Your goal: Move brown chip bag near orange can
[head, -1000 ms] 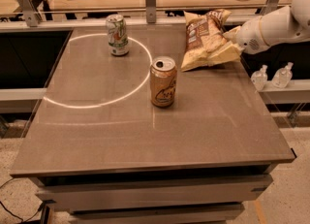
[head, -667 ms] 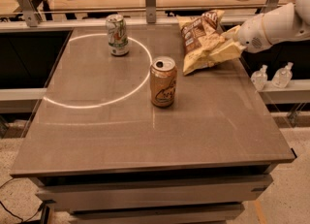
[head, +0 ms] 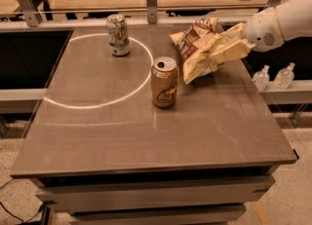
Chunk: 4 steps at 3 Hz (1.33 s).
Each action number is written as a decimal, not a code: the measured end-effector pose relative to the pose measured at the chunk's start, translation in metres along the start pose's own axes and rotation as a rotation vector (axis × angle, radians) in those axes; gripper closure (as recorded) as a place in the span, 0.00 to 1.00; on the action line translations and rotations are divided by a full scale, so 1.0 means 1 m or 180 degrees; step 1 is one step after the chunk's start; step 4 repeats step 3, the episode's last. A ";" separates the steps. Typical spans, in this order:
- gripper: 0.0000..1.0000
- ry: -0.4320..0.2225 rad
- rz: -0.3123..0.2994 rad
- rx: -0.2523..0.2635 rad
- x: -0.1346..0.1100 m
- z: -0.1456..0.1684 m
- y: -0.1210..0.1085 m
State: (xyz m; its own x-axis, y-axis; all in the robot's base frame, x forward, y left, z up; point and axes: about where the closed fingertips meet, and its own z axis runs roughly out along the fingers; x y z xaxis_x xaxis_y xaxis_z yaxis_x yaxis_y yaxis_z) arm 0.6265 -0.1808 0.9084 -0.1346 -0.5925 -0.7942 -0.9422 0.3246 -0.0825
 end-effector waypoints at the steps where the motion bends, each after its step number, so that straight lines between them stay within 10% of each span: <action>1: 1.00 -0.0104 0.0131 -0.0256 -0.014 -0.008 0.041; 4: 0.84 -0.0169 0.0248 -0.0487 -0.021 -0.008 0.073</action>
Offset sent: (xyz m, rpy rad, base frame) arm -0.1085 0.0380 0.0257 0.1402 0.2035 0.1116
